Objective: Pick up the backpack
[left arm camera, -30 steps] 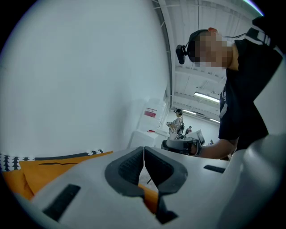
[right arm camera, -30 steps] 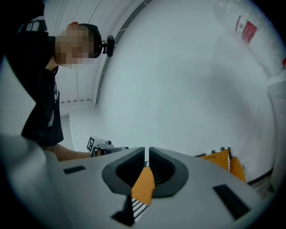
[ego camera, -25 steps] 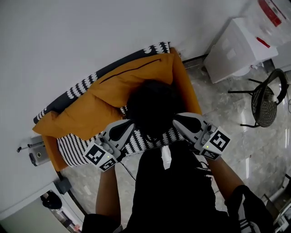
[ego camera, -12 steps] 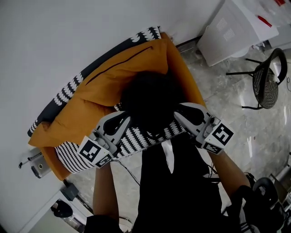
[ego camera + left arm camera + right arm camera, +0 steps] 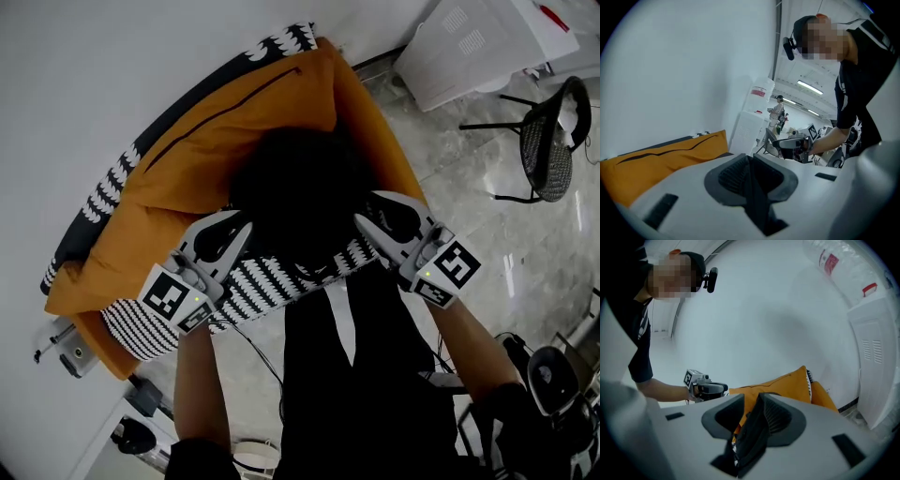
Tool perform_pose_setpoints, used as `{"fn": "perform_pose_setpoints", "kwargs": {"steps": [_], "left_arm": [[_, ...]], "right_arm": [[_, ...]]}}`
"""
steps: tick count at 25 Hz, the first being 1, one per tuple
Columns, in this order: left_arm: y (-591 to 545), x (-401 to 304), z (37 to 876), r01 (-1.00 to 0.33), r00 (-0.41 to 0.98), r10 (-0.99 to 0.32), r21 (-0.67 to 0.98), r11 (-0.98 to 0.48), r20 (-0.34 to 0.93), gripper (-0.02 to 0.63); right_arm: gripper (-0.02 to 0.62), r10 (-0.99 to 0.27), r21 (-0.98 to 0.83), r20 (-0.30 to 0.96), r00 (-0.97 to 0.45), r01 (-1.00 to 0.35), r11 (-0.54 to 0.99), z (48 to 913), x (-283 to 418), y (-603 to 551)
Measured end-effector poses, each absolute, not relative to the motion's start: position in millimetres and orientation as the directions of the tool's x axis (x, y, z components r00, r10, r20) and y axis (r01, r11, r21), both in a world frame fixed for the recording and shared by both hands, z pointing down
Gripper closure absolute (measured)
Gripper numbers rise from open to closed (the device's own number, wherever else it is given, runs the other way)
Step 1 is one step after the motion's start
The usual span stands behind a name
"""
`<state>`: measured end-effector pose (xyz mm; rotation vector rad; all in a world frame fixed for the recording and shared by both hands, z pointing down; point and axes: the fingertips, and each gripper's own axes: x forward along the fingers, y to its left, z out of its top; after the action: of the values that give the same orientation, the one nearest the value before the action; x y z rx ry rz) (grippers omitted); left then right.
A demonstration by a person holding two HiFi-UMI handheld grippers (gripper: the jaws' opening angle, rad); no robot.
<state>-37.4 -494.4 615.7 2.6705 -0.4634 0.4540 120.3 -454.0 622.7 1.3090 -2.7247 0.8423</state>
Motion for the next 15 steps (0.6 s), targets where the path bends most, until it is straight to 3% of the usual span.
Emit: {"fn": "perform_pose_setpoints", "kwargs": {"steps": [4,15], "left_arm": [[-507.3,-37.2,629.9,-0.371,0.891,-0.24,0.315,-0.873,0.385,0.493],[-523.3,-24.7,662.7,-0.284,0.876,-0.155,0.229,-0.931,0.456,0.456]], "right_arm": [[0.472,-0.747,-0.458,0.24,-0.62,-0.751,0.476,641.5,119.1,-461.8],[0.44,-0.773,-0.436,0.314,-0.552,-0.807,0.399,684.0,139.9,-466.0]]}}
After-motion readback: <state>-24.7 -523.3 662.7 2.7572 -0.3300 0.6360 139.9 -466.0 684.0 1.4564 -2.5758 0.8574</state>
